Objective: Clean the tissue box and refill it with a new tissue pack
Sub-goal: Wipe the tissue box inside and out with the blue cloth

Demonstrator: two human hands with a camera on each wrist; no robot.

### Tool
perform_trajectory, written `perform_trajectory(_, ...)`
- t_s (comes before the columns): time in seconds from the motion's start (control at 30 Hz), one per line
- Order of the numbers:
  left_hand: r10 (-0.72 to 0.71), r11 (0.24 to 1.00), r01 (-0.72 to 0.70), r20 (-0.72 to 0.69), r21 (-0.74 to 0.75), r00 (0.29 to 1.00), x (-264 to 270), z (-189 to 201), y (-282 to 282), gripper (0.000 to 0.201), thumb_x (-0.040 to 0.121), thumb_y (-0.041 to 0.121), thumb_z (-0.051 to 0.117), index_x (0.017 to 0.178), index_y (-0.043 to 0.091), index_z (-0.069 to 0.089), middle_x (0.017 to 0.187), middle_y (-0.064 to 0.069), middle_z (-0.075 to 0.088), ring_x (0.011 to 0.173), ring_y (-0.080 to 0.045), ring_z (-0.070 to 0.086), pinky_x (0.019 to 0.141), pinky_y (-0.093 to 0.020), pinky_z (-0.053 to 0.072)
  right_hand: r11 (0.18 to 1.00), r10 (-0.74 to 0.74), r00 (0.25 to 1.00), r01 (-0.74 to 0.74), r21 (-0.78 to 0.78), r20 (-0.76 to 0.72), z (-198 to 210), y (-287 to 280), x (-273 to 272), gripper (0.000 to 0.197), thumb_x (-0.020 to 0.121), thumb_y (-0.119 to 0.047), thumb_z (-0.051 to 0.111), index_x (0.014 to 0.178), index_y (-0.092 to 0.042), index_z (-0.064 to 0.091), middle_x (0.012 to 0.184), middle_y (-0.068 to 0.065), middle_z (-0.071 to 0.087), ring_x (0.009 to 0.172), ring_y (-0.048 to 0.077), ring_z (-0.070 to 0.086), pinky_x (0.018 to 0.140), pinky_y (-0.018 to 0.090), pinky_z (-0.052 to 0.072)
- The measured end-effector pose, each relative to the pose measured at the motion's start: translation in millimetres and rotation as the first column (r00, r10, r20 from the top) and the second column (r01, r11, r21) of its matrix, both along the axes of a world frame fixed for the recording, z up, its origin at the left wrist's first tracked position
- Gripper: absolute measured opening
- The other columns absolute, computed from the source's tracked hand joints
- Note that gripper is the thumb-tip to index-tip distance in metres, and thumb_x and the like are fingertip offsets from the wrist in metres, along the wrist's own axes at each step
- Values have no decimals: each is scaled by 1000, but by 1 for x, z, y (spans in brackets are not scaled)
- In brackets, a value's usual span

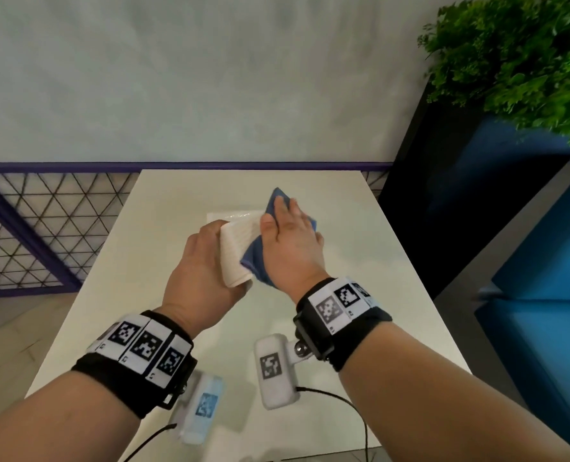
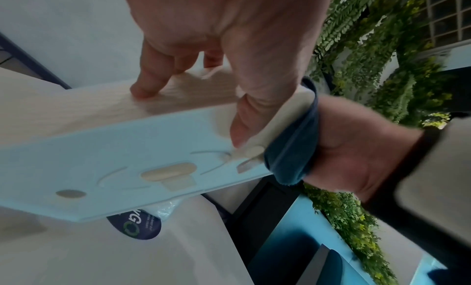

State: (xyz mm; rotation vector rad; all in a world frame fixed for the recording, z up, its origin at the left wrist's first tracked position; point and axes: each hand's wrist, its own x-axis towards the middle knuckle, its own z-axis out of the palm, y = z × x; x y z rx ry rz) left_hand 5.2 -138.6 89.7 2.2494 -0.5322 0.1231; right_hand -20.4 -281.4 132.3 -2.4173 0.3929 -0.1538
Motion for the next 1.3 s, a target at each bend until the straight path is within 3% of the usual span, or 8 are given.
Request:
perform_trajectory(0.17,-34,999,34,-5,-28,999,2,-1,0,70,70,25,74,130,25,37,122,-3,49,104,-25,56,85,-36,48,977,201,976,-193,-90,88,2,26,-14,50,102,-39,21,151,-31,16,162,-10,9,149,14,-1,119,47,-2)
perform_trajectory(0.37,-2,1000,2,9,2,1000,0,3,-1,80,63,20,83,129,25,37,115,9,43,104,-11,46,79,-31,44,986,-108,994,103,133,30,-7,-21,7,50,101,-42,21,149,-31,24,156,-3,31,141,22,34,118,53,13)
perform_trajectory(0.57,-68,998,68,11,-3,998,2,7,0,80,69,16,78,136,25,35,124,-5,48,100,-23,55,82,-35,48,983,162,978,-148,-112,130,-3,32,-18,51,99,-45,27,149,-37,20,161,-7,12,149,20,1,120,50,3)
perform_trajectory(0.8,-166,961,128,-139,-247,976,5,12,23,84,54,10,87,114,41,36,112,19,52,101,12,50,78,-21,48,884,13,977,-110,455,211,-6,-35,-7,39,98,-40,41,136,-34,48,138,-8,55,126,15,52,111,41,38)
perform_trajectory(0.9,-277,877,150,-224,-456,934,9,14,36,86,44,13,84,111,46,40,114,21,54,106,2,55,74,-25,54,676,261,903,-423,604,340,-8,-47,-15,80,75,-48,72,143,-27,34,149,-5,41,132,8,45,112,33,39)
perform_trajectory(1.0,-393,795,154,-305,-587,867,14,14,43,90,40,15,83,115,40,41,112,16,57,105,-3,56,71,-25,55,755,417,859,-510,412,297,2,-51,-13,104,59,-24,88,143,-27,27,141,-10,43,125,0,47,105,16,39)
perform_trajectory(1.2,-172,972,188,-117,141,978,14,52,41,126,51,43,91,149,34,12,149,16,23,136,-5,27,106,-23,27,887,460,868,-458,-53,188,23,-39,-5,96,55,-35,90,133,-24,37,128,-1,47,113,18,49,98,30,44)
perform_trajectory(1.3,-175,928,146,57,344,983,12,55,21,104,56,53,82,142,27,29,139,10,41,124,-13,45,92,-30,43,856,492,865,-460,-237,98,30,-23,1,101,55,-44,86,139,-25,34,133,-1,46,120,21,44,109,44,32)
